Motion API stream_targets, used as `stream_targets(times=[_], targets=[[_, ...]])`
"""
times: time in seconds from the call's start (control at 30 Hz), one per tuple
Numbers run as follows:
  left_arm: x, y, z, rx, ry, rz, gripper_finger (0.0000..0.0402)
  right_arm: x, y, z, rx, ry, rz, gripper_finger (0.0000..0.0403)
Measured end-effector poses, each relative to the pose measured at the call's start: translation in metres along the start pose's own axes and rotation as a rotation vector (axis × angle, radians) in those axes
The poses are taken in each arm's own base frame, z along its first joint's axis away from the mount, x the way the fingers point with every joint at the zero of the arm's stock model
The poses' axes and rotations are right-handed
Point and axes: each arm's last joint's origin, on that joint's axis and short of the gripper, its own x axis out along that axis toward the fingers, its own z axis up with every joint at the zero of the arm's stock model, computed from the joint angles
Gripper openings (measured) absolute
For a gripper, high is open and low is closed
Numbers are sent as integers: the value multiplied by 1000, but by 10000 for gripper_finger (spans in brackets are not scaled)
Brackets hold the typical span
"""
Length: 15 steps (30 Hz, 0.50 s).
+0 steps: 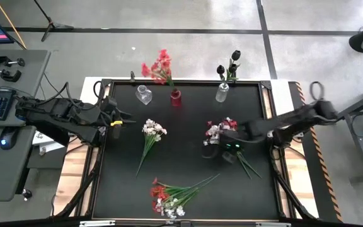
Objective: Sort flowers into vase by color
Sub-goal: Put the top red flowers into the red flower vase
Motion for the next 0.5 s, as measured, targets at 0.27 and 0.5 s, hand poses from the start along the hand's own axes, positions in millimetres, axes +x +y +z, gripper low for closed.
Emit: stream_targets(times=[0.27, 0.5], targets=[[0, 0, 0, 16, 0, 0, 232, 7, -45, -49, 401, -154, -42, 188], [0, 0, 0, 16, 0, 0, 232, 31, -61, -53, 455, -154, 70, 175]])
